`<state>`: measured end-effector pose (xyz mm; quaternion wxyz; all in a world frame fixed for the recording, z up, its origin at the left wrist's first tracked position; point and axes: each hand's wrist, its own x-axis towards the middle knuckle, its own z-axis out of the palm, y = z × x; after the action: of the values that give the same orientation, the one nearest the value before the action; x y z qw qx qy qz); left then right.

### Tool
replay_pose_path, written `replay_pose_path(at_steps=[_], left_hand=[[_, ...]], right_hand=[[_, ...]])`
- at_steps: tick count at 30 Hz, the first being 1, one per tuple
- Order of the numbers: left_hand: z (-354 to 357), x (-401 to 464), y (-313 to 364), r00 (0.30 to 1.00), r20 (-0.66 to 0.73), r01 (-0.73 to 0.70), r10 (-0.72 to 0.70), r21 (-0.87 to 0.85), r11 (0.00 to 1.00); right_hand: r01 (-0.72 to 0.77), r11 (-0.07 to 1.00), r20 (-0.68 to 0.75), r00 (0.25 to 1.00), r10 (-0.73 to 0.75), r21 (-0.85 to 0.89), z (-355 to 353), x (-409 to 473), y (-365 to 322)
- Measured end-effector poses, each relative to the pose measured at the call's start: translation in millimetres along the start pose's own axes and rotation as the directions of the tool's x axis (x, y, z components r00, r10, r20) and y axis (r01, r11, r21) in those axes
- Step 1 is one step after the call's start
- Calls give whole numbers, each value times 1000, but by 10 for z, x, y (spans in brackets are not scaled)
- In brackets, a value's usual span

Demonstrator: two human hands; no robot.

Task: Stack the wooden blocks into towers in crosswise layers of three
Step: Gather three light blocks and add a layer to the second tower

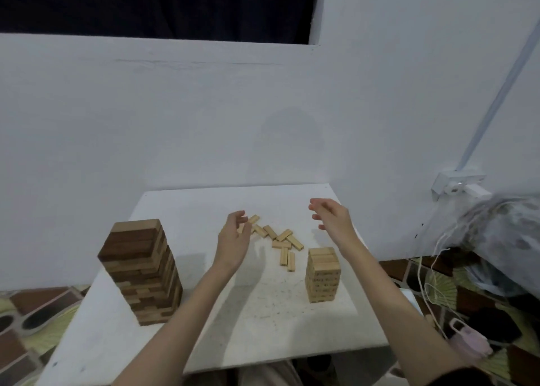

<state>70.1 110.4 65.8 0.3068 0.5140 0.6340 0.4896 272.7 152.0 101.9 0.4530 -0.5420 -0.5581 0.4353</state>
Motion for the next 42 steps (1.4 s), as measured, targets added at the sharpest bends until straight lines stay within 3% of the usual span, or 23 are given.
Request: replay_pose_path(at_steps=[4, 8, 15, 20, 28, 31, 35, 42], left_hand=[[-164, 18, -239, 996, -72, -48, 60, 156, 987], [-188, 0, -597, 993, -106, -21, 58, 324, 946], [-62, 54, -903, 989, 107, -145, 101, 605, 783], [-9, 219, -1034, 981, 156, -190, 115, 649, 737], [23, 621, -1191, 975, 222, -153, -15, 717, 680], [43, 640, -1313, 979, 198, -179, 48, 721, 669], [101, 573, -1379, 977, 111, -210, 182, 636, 742], [101, 577, -1377, 979, 79, -197, 188, 608, 769]], right_hand=[[125, 980, 51, 992, -119, -155, 350, 34, -166], [125, 968, 109, 989, -103, -219, 787, -28, -31], [11, 919, 105, 994, 33, -393, 1242, -231, 725], [82, 826, 134, 991, -7, -558, 1268, -254, 1046], [223, 781, 274, 959, -69, -584, 1503, 103, 1014], [240, 781, 323, 945, -52, -576, 1597, 257, 973], [255, 738, 374, 927, -4, -625, 1695, 377, 952], [313, 600, 326, 941, -90, -737, 1673, 296, 1033]])
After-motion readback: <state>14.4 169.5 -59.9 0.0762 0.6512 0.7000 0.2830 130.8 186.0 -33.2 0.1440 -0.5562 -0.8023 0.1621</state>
